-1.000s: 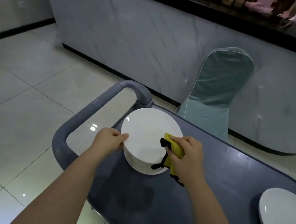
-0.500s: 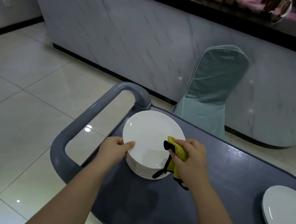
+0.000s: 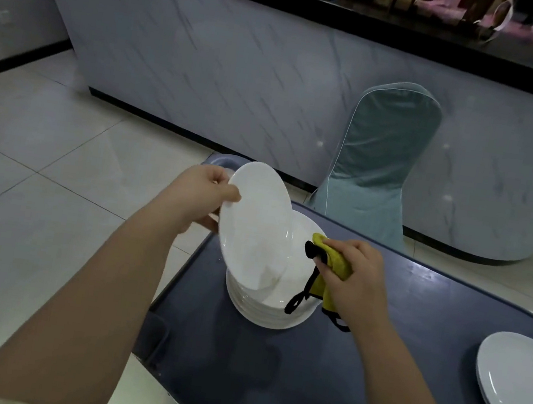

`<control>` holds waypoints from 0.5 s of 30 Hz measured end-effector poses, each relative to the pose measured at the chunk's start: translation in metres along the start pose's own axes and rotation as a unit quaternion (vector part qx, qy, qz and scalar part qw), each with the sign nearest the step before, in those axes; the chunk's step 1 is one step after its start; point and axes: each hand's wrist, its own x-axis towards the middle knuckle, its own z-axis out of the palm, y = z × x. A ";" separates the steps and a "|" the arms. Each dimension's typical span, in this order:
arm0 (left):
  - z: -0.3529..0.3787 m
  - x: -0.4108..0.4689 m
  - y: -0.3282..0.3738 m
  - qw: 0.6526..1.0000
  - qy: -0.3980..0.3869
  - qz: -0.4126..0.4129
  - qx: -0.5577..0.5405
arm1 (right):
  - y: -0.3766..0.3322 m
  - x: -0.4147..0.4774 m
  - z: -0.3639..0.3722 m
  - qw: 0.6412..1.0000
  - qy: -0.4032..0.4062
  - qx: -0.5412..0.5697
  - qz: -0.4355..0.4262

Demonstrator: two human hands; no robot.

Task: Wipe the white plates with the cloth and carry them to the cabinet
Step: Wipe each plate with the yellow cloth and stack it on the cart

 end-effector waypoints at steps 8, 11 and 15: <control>-0.024 -0.017 -0.016 0.992 0.038 0.030 -0.114 | 0.009 -0.001 -0.013 0.999 0.019 0.011 0.050; -0.028 -0.023 -0.040 0.976 0.049 -0.005 -0.213 | 0.000 0.003 -0.019 0.996 0.032 0.049 0.066; -0.010 -0.039 -0.085 0.919 -0.064 -0.090 -0.377 | -0.029 0.014 -0.016 0.992 0.047 0.113 0.017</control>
